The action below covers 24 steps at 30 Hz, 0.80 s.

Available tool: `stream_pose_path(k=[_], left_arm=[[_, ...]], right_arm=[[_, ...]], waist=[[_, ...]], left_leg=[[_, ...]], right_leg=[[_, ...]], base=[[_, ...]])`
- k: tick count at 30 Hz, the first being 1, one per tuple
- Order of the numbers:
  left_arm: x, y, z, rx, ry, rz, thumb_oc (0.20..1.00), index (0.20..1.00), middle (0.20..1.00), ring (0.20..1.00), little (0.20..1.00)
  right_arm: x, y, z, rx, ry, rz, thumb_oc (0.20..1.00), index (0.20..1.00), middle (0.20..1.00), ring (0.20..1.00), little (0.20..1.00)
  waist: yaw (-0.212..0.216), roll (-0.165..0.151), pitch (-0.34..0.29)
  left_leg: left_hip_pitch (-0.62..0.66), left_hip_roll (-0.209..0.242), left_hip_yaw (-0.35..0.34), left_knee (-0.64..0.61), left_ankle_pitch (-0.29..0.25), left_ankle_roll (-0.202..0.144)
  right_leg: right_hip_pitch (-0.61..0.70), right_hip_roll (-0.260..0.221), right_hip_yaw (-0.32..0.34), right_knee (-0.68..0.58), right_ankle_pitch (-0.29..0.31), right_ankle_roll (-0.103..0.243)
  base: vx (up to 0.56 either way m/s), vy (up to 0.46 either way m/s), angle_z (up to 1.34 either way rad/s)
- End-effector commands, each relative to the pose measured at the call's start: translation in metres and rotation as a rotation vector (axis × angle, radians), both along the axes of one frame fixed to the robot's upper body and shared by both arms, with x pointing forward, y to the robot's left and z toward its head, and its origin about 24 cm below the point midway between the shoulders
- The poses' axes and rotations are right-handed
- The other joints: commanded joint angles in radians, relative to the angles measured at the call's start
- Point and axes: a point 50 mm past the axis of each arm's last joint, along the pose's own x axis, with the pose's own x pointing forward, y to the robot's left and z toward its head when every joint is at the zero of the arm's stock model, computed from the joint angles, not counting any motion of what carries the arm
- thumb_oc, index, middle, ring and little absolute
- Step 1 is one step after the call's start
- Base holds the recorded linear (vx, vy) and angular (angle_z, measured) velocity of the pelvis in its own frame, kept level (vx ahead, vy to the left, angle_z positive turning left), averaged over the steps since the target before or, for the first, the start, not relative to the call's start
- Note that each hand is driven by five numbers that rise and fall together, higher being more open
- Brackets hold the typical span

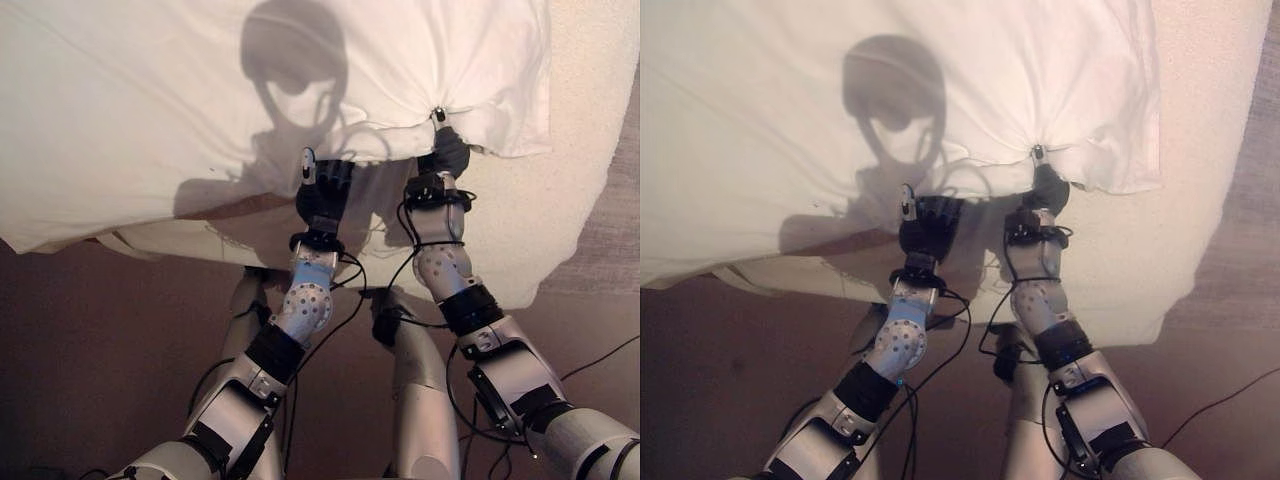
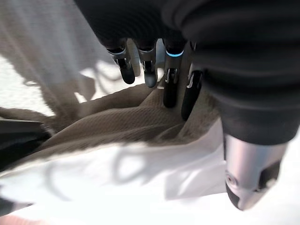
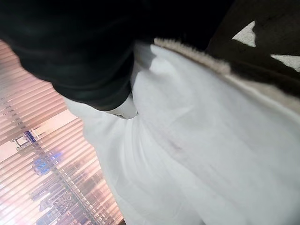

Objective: Make the bed

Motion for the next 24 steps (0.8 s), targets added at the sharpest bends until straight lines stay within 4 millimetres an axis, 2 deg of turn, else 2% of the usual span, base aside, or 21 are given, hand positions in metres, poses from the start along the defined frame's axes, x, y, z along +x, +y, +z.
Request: stream_pose_path(k=[1,3,4,5,10,11,19,24], left_arm=[[0.000,0.054,0.026,-0.094,-0.125,0.255,1.000,1.000,1.000,1.000,1.000],[0.001,0.067,0.019,-0.107,-0.093,0.306,1.000,1.000,1.000,1.000,1.000],[0.001,0.067,0.019,-0.106,-0.092,0.307,1.000,1.000,1.000,1.000,1.000],[0.001,0.076,0.011,-0.115,-0.061,0.342,1.000,1.000,1.000,1.000,1.000],[0.001,0.090,-0.001,-0.142,-0.007,0.403,1.000,1.000,1.000,1.000,1.000],[0.000,0.099,-0.005,-0.158,0.013,0.437,1.000,1.000,1.000,1.000,1.000],[-0.002,0.113,-0.009,-0.166,0.035,0.511,1.000,1.000,1.000,1.000,1.000],[-0.003,0.133,-0.015,-0.135,0.058,0.591,1.000,1.000,1.000,1.000,1.000]], right_arm=[[-0.014,-0.041,0.005,0.077,-0.083,-0.132,0.200,0.200,0.200,0.200,0.200],[-0.015,-0.044,0.004,0.089,-0.081,-0.148,0.200,0.200,0.200,0.200,0.200],[-0.015,-0.044,0.004,0.089,-0.080,-0.147,0.200,0.200,0.200,0.200,0.200],[-0.016,-0.048,0.004,0.120,-0.085,-0.162,0.200,0.200,0.200,0.200,0.200],[-0.018,-0.057,0.007,0.189,-0.101,-0.197,0.200,0.200,0.200,0.200,0.200],[-0.019,-0.062,0.008,0.207,-0.106,-0.217,0.200,0.200,0.200,0.200,0.200],[-0.018,-0.076,0.011,0.223,-0.096,-0.280,0.200,0.200,0.200,0.200,0.200],[-0.019,-0.085,0.016,0.210,-0.112,-0.304,0.200,0.200,0.200,0.200,0.200]], waist=[[0.037,-0.016,-0.018],[0.043,-0.013,-0.018],[0.043,-0.013,-0.018],[0.047,-0.009,-0.018],[0.051,-0.006,-0.018],[0.055,-0.003,-0.018],[0.066,0.002,-0.018],[0.075,0.012,-0.018]], left_leg=[[0.024,0.008,0.023,0.112,-0.164,-0.034],[0.028,0.007,0.023,0.108,-0.163,-0.035],[0.028,0.007,0.023,0.107,-0.163,-0.035],[0.028,0.006,0.020,0.108,-0.164,-0.035],[0.025,0.005,0.019,0.111,-0.168,-0.033],[0.027,0.003,0.020,0.109,-0.169,-0.033],[0.030,0.002,0.013,0.117,-0.175,-0.029],[0.035,-0.001,0.011,0.122,-0.178,-0.028]], right_leg=[[-0.018,0.037,-0.005,-0.011,0.118,0.062],[-0.014,0.036,-0.008,-0.012,0.118,0.061],[-0.013,0.036,-0.009,-0.012,0.118,0.061],[-0.015,0.036,-0.009,-0.011,0.117,0.061],[-0.013,0.038,-0.009,-0.012,0.114,0.060],[-0.012,0.038,-0.010,-0.011,0.114,0.061],[-0.013,0.036,-0.009,0.000,0.114,0.066],[-0.008,0.037,-0.006,0.005,0.107,0.063]], base=[[0.00,0.000,0.00],[0.00,0.000,0.00],[0.00,0.000,0.00],[0.00,0.000,0.00],[0.00,0.000,0.00],[0.00,0.000,0.00],[0.00,0.000,0.00],[0.00,0.000,0.00]])
